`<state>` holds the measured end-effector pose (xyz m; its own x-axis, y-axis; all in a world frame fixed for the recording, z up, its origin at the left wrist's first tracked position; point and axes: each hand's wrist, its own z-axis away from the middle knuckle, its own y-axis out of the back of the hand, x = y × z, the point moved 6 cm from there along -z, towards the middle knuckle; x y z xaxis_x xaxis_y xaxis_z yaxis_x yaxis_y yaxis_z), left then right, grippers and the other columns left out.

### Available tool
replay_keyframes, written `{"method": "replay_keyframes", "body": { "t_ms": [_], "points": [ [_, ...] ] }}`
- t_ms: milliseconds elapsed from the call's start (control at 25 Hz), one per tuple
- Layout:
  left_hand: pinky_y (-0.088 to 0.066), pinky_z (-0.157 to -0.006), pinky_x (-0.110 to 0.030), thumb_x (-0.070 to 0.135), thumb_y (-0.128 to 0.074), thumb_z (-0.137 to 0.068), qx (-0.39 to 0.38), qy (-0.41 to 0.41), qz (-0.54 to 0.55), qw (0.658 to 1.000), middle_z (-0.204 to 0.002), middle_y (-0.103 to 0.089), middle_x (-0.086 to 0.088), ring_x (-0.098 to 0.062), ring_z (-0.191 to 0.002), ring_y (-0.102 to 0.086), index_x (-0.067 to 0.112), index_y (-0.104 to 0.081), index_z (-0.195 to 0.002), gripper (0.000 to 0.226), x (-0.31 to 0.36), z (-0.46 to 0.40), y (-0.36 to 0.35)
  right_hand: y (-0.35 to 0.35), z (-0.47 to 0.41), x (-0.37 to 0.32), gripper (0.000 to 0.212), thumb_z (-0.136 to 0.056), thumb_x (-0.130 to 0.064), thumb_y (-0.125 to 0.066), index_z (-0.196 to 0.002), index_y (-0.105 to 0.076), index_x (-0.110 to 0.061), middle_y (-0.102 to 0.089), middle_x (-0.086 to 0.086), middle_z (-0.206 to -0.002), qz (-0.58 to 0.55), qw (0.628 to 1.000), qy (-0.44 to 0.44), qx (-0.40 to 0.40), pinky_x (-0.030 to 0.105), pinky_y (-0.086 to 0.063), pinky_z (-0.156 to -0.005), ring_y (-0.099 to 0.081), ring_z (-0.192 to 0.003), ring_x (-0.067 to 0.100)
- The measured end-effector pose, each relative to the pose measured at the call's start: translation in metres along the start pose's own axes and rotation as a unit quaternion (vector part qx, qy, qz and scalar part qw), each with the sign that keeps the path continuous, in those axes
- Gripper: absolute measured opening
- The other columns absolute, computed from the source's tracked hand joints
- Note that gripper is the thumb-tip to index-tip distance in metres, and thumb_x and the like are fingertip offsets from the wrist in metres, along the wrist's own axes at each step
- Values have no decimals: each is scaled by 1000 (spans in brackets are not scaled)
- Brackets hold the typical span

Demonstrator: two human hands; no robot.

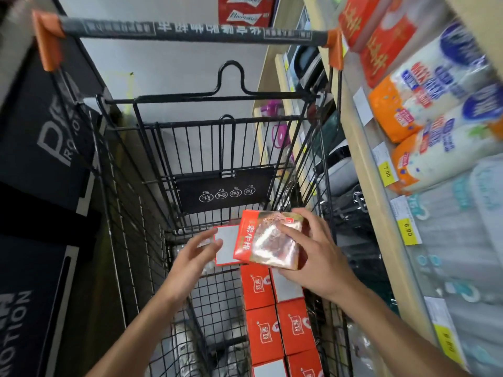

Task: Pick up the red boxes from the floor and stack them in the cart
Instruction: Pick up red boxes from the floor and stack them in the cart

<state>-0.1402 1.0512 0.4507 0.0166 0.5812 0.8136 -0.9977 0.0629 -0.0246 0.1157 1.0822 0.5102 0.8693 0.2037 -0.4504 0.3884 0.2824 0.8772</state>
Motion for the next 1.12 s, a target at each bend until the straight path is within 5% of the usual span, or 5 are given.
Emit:
{"method": "replay_keyframes", "body": {
  "t_ms": [200,600,840,960,1120],
  "points": [
    [-45,-81,-19,35,-62,-94,20,-46,3,999,-120,-67,11,-5,-113,-62,35,-60,-127,33,21,7,9,7,-29,4,86,-72,-47,-86,-147,-48,-31,-16,2,-155,151,988,-14,-43,48,-50,-105,-18,-145,25],
    [-48,-94,-25,43,-65,-84,-4,-74,-4,997,-132,-62,7,-6,-123,-59,35,-62,-125,42,4,8,10,-57,-70,3,62,-80,-12,-75,-139,-56,-16,-16,16,-160,413,893,-12,-176,53,-19,-123,-18,-146,44],
    [-50,-84,-11,44,-66,-83,-12,-90,-31,995,-132,-62,5,-5,-119,-60,32,-62,-124,43,4,13,8,-71,-74,17,96,-80,-25,-81,-159,-27,-26,5,12,-169,363,908,-13,-206,57,-1,-125,5,-154,43],
    [-53,-91,-23,49,-66,-82,-14,-104,-57,993,-132,-60,5,-7,-121,-59,37,-62,-122,42,27,20,6,-54,-63,17,126,-70,-47,-87,-161,-1,-31,20,8,-168,342,915,7,-213,60,9,-123,20,-152,40],
    [-45,-108,-36,58,-62,-83,-39,-161,-218,962,-140,-48,20,0,-126,-52,41,-54,-131,52,84,31,4,-6,-52,-12,118,-73,-57,-81,-162,-8,-31,8,3,-170,238,956,26,-173,54,8,-125,14,-155,31]
  ]
}}
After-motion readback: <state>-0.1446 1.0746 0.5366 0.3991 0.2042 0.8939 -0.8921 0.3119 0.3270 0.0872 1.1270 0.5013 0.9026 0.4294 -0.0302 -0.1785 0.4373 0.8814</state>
